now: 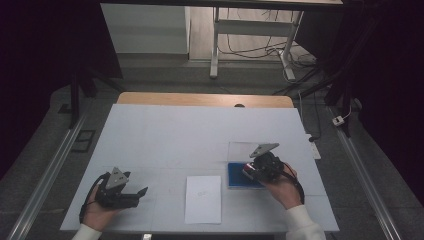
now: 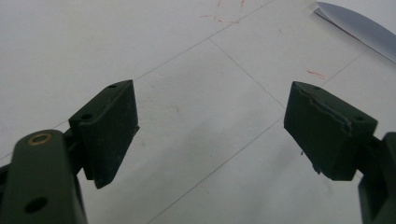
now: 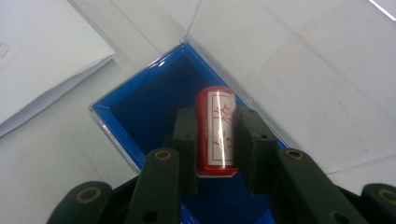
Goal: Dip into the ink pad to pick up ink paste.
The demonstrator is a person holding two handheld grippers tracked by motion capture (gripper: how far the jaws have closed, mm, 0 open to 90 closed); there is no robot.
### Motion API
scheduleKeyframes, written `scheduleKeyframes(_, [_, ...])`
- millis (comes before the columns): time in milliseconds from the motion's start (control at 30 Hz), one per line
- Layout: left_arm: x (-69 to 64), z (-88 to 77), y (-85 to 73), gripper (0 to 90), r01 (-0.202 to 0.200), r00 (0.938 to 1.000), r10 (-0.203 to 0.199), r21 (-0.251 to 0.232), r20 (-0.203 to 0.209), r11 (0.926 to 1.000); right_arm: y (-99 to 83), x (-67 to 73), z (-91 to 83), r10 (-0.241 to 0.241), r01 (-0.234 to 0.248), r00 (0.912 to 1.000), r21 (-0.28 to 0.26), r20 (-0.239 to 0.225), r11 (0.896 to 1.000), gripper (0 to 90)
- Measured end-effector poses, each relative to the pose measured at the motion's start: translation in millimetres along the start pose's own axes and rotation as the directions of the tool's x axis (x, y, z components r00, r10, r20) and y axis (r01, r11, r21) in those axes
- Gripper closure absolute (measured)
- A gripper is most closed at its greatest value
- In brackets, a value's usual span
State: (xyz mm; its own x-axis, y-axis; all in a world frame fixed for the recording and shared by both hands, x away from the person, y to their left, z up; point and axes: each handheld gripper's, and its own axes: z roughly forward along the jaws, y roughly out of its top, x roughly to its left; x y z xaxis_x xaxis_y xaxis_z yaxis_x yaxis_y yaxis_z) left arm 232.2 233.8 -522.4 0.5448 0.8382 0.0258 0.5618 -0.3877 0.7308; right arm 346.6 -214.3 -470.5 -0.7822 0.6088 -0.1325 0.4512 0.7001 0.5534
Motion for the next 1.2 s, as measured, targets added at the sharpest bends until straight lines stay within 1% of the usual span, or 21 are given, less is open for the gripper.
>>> scheduleKeyframes(133, [0.8,0.3,-0.3,18.2,0.0,1.0,0.0,0.003,0.0,1.0,-0.4,0.1,0.5,0.007,-0.007,1.0,0.0,-0.001,1.0,70.6])
scheduleKeyframes(300, [0.6,-0.2,-0.1,18.2,0.001,1.0,-0.001,0.0,-0.002,1.0,-1.9,-2.8,1.2,0.017,-0.017,0.9998,-0.007,-0.014,1.0,70.7])
scheduleKeyframes(467, [0.3,-0.9,0.1,18.1,0.004,1.0,-0.004,-0.002,-0.003,1.0,-1.5,-3.9,1.9,0.024,-0.024,0.9994,-0.001,-0.023,1.0,70.8])
scheduleKeyframes(633, [0.7,-1.4,0.4,18.1,0.005,1.0,-0.005,-0.006,-0.004,1.0,-1.6,-3.6,2.2,0.023,-0.023,0.9995,0.0,-0.023,1.0,70.8])
scheduleKeyframes(800, [1.1,-1.6,0.3,18.1,0.005,1.0,-0.005,-0.007,-0.003,1.0,-3.6,-4.3,2.6,0.023,-0.024,0.9994,-0.013,-0.026,1.0,70.8])
scheduleKeyframes(967, [1.6,-2.5,0.5,18.1,0.005,1.0,-0.005,-0.007,-0.004,1.0,-3.4,-2.8,2.5,0.017,-0.017,0.9997,-0.012,-0.019,1.0,70.7])
scheduleKeyframes(1000, [1.6,-2.9,0.5,18.1,0.007,1.0,-0.007,-0.008,-0.006,0.9999,-3.7,-3.4,2.4,0.018,-0.018,0.9996,-0.015,-0.021,1.0,70.6])
scheduleKeyframes(1033, [2.2,-3.6,0.5,18.1,0.009,1.0,-0.009,-0.013,-0.004,0.9999,-4.2,-5.1,1.5,0.032,-0.032,0.999,-0.019,-0.03,0.999,70.5])
scheduleKeyframes(1100, [3.0,-4.3,0.5,18.1,0.01,0.9999,-0.01,-0.013,-0.009,0.9999,-4.5,-6.0,-0.1,0.033,-0.034,0.9987,-0.036,-0.038,0.999,70.4])
scheduleKeyframes(1133, [3.7,-4.0,0.3,18.1,0.012,0.9999,-0.012,-0.014,-0.007,0.9998,-4.5,-6.0,-0.1,0.033,-0.034,0.9987,-0.036,-0.038,0.999,70.4])
scheduleKeyframes(1200, [4.4,-3.0,-0.3,18.1,0.012,0.9999,-0.012,-0.01,-0.009,0.9999,-6.4,-9.2,-3.5,0.035,-0.038,0.998,-0.054,-0.052,0.998,70.3])
